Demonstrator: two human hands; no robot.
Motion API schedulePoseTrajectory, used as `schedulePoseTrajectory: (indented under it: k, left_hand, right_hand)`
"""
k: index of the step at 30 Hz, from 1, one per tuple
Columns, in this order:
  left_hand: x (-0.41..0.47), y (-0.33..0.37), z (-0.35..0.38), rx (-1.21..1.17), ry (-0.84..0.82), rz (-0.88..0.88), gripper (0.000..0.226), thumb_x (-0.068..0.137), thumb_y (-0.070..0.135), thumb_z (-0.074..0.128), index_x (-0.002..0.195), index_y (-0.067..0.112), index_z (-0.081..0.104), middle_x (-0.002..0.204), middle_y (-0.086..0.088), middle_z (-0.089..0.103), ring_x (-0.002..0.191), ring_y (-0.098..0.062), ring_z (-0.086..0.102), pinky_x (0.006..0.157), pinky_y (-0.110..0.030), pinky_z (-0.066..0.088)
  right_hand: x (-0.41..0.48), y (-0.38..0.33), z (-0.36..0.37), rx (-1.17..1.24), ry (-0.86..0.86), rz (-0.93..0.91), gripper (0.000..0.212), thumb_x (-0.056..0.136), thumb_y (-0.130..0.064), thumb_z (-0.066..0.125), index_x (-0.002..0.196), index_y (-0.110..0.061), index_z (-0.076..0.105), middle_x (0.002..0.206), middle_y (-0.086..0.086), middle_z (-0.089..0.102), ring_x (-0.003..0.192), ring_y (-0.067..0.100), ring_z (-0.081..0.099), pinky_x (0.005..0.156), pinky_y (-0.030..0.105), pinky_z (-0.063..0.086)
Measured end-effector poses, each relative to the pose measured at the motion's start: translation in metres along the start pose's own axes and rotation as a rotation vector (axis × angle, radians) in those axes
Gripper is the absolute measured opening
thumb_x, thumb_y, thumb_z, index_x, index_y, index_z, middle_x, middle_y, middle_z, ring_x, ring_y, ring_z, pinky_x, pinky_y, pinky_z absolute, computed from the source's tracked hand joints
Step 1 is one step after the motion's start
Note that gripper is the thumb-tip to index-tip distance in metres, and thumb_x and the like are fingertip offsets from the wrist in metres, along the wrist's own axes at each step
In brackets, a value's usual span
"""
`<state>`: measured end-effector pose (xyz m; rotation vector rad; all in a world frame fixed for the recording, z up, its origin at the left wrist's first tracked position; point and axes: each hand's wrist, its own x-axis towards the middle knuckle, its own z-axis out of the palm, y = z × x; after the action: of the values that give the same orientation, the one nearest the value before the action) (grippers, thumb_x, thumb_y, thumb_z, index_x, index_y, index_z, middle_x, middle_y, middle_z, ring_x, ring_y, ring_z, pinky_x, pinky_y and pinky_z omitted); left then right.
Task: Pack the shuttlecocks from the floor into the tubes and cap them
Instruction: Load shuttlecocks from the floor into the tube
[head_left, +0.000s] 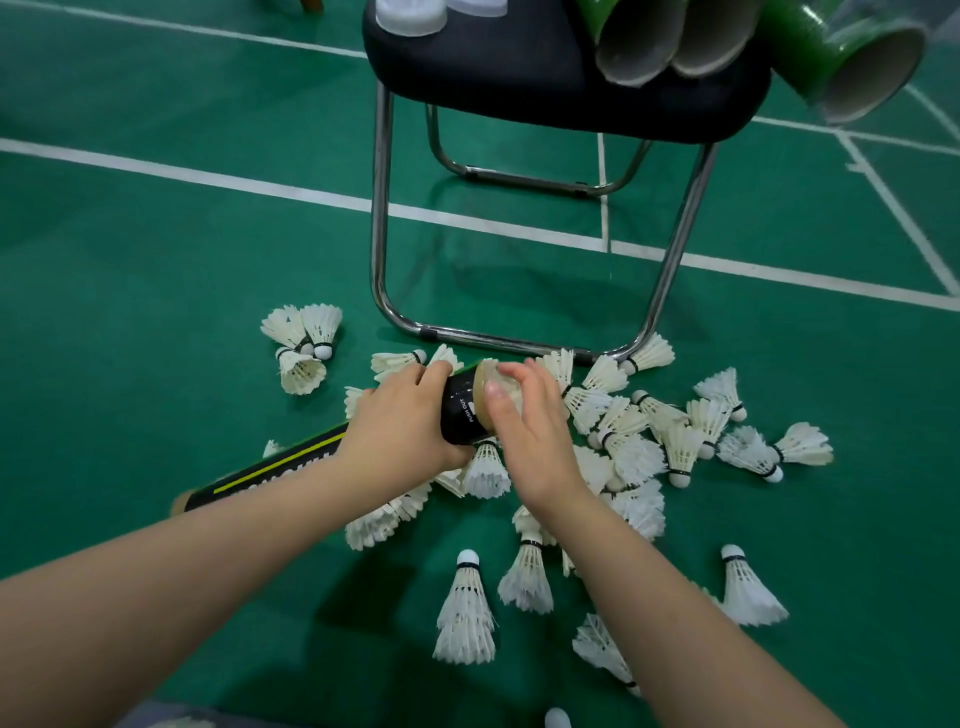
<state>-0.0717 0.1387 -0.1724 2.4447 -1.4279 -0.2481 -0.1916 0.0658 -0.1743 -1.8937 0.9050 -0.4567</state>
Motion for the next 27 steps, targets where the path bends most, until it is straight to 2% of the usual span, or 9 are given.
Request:
schedulePoseTrajectory:
  k: [2,6,8,10,12,16,18,21,27]
  left_hand:
    - [-0.004,0.001,-0.008,-0.035,0.012,0.001,0.068,0.066,0.048,0.069,0.119,0.018,0.041,0.109,-0.001,0.052,0.101,-0.023,0.052,0.084,-0.039,0.044]
    - [-0.008,0.003,-0.016,-0.010,0.016,0.018,0.064,0.067,0.048,0.067,0.118,0.018,0.041,0.105,-0.001,0.051,0.099,-0.024,0.051,0.082,-0.039,0.043]
    - [-0.009,0.007,-0.015,0.008,0.004,0.043,0.066,0.068,0.045,0.066,0.121,0.017,0.041,0.110,-0.003,0.051,0.101,-0.025,0.050,0.083,-0.038,0.040]
    - [-0.011,0.013,-0.013,0.022,-0.007,0.070,0.065,0.068,0.042,0.065,0.123,0.016,0.041,0.113,-0.004,0.051,0.102,-0.026,0.049,0.082,-0.037,0.037]
    - [-0.013,0.014,-0.012,0.046,-0.011,0.083,0.063,0.068,0.040,0.064,0.122,0.015,0.042,0.112,-0.004,0.051,0.100,-0.026,0.049,0.081,-0.036,0.037]
    - [-0.017,0.011,-0.006,0.155,-0.083,0.144,0.063,0.067,0.044,0.063,0.120,0.018,0.040,0.109,-0.002,0.049,0.101,-0.024,0.047,0.080,-0.037,0.035]
    - [-0.015,0.011,-0.001,0.172,-0.075,0.147,0.061,0.067,0.045,0.064,0.116,0.019,0.041,0.107,-0.001,0.049,0.101,-0.024,0.048,0.077,-0.036,0.033]
    - [-0.006,0.012,0.004,0.126,-0.065,0.088,0.059,0.064,0.048,0.066,0.110,0.020,0.043,0.102,0.001,0.050,0.097,-0.024,0.050,0.075,-0.035,0.034]
    - [0.010,-0.012,0.018,0.097,-0.117,-0.015,0.056,0.065,0.052,0.066,0.104,0.021,0.041,0.097,0.002,0.049,0.089,-0.020,0.049,0.077,-0.036,0.041]
  right_hand:
    - [-0.007,-0.003,-0.006,-0.079,0.023,-0.103,0.060,0.081,-0.058,0.038,0.131,-0.025,0.044,0.145,-0.009,0.031,0.135,0.008,0.025,0.113,0.036,0.020]
    - [-0.016,-0.010,-0.013,-0.196,0.009,-0.230,0.030,0.079,-0.042,0.046,0.096,-0.024,0.062,0.095,-0.027,0.050,0.121,0.004,0.035,0.107,0.035,0.023]
    - [-0.017,-0.011,-0.012,-0.326,0.006,-0.237,0.019,0.081,-0.034,0.050,0.074,-0.018,0.059,0.087,-0.019,0.049,0.112,0.004,0.033,0.101,0.031,0.022]
    - [-0.015,-0.016,-0.009,-0.162,-0.125,-0.070,0.022,0.079,-0.032,0.055,0.062,-0.018,0.053,0.081,-0.008,0.050,0.088,0.012,0.042,0.081,0.031,0.035]
    - [-0.011,-0.019,-0.010,0.097,-0.287,0.115,0.021,0.071,-0.035,0.058,0.062,-0.016,0.055,0.075,0.002,0.055,0.073,0.020,0.049,0.071,0.034,0.040]
    - [-0.009,-0.008,-0.014,0.083,-0.518,0.223,0.024,0.072,-0.038,0.062,0.083,-0.017,0.066,0.098,0.010,0.066,0.094,0.025,0.060,0.087,0.037,0.046]
    - [-0.011,-0.003,-0.011,0.182,-0.385,0.193,0.022,0.082,-0.033,0.061,0.088,-0.013,0.067,0.093,0.009,0.066,0.090,0.023,0.060,0.086,0.037,0.047]
    - [-0.009,0.002,-0.011,0.441,0.005,0.171,0.024,0.091,-0.026,0.053,0.073,-0.014,0.062,0.071,-0.002,0.058,0.069,0.013,0.052,0.066,0.027,0.043]
    - [0.020,0.034,-0.028,0.280,0.284,0.312,0.025,0.093,-0.021,0.045,0.076,-0.022,0.063,0.076,-0.004,0.064,0.076,0.013,0.059,0.068,0.025,0.045]
